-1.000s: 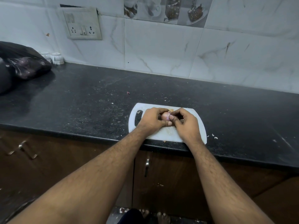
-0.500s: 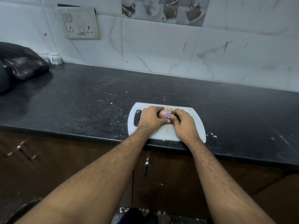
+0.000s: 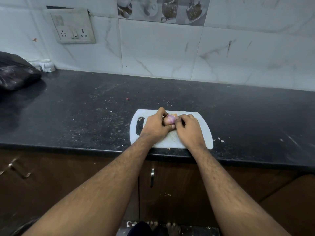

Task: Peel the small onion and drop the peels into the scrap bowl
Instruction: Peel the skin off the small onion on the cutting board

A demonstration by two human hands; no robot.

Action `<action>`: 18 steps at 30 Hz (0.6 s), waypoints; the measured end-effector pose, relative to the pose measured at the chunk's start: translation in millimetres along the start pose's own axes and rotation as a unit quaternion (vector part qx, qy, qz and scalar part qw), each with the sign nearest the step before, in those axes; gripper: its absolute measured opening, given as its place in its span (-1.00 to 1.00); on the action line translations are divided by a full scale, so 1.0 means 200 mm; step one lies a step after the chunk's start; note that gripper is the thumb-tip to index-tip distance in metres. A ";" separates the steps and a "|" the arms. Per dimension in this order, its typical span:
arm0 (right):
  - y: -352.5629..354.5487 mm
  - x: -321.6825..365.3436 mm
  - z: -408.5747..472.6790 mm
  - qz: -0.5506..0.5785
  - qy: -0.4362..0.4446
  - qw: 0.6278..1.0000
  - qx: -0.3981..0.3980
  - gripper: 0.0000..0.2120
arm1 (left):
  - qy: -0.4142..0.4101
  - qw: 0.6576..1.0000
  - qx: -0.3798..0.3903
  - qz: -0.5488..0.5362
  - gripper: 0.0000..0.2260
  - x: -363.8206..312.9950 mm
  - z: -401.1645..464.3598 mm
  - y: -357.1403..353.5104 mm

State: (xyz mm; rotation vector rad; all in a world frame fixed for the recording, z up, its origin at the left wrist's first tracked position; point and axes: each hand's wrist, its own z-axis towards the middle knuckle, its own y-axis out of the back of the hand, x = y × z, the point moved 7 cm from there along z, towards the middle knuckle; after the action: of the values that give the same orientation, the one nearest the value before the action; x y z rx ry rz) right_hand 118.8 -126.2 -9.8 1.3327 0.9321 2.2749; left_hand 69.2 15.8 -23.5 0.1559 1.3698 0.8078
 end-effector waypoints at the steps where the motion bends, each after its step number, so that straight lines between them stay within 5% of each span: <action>1: -0.01 0.00 0.00 -0.012 0.004 1.000 0.003 -0.72 | 0.000 1.000 0.003 -0.001 -0.61 0.00 0.00 0.00; 8: -0.03 0.01 0.00 -0.099 0.041 0.994 0.037 -0.78 | -0.004 1.000 0.016 0.016 -0.62 -0.01 0.00 -0.02; 12: -0.03 0.01 0.02 -0.036 0.018 0.996 0.074 -0.79 | -0.008 0.999 0.039 0.021 -0.64 0.00 0.01 -0.03; 16: 0.06 -0.06 0.01 0.028 -0.060 0.997 -0.042 -0.69 | -0.012 0.998 0.054 0.030 -0.69 0.00 0.01 -0.04; 18: 0.05 -0.06 0.00 0.006 -0.063 0.997 -0.050 -0.84 | -0.011 0.998 0.050 0.023 -0.70 0.00 0.01 -0.04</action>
State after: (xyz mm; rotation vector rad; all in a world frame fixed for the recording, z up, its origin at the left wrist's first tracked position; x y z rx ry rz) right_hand 125.9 -140.9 -10.2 1.4223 0.7595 2.1858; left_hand 74.5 10.8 -27.3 0.2759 1.3902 0.7740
